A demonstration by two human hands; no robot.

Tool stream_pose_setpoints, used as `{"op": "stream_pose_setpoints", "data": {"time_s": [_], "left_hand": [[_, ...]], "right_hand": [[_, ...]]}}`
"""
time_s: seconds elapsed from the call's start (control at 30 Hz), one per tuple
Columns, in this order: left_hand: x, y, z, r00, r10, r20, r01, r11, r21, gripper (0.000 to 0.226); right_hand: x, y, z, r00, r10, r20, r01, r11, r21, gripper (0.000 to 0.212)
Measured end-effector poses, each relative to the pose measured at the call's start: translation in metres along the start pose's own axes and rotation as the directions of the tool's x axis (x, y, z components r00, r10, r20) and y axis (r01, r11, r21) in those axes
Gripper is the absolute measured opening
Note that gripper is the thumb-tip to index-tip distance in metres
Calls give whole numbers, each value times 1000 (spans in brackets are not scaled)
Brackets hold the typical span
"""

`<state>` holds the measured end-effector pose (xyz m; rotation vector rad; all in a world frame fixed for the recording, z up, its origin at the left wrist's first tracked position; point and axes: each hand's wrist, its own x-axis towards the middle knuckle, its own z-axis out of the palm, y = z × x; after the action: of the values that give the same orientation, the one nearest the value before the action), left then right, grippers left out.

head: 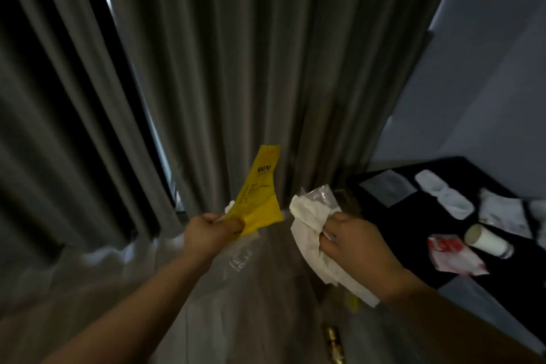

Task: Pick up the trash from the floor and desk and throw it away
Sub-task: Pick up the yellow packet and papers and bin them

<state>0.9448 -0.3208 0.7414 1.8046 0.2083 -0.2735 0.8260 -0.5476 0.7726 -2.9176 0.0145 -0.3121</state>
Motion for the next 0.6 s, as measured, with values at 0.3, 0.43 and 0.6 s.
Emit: {"op": "stream_pose_setpoints", "data": {"time_s": [0.3,0.43,0.6], "left_hand": [[-86,67,-26,916,236,324,-247,969,-8,15],[-136,86,-16,836,283,469,-303,952,-35,14],[-205,113,18,722,353,594,-360,926,-112,16]], "right_hand": [[-108,-79,-108,956,194,-221,-217,972,-86,19],[-166,-101,-143,907,321,-272,-364,922,-128,20],[-243,-113,-197,798,466,-382,-549,824,-142,28]]}}
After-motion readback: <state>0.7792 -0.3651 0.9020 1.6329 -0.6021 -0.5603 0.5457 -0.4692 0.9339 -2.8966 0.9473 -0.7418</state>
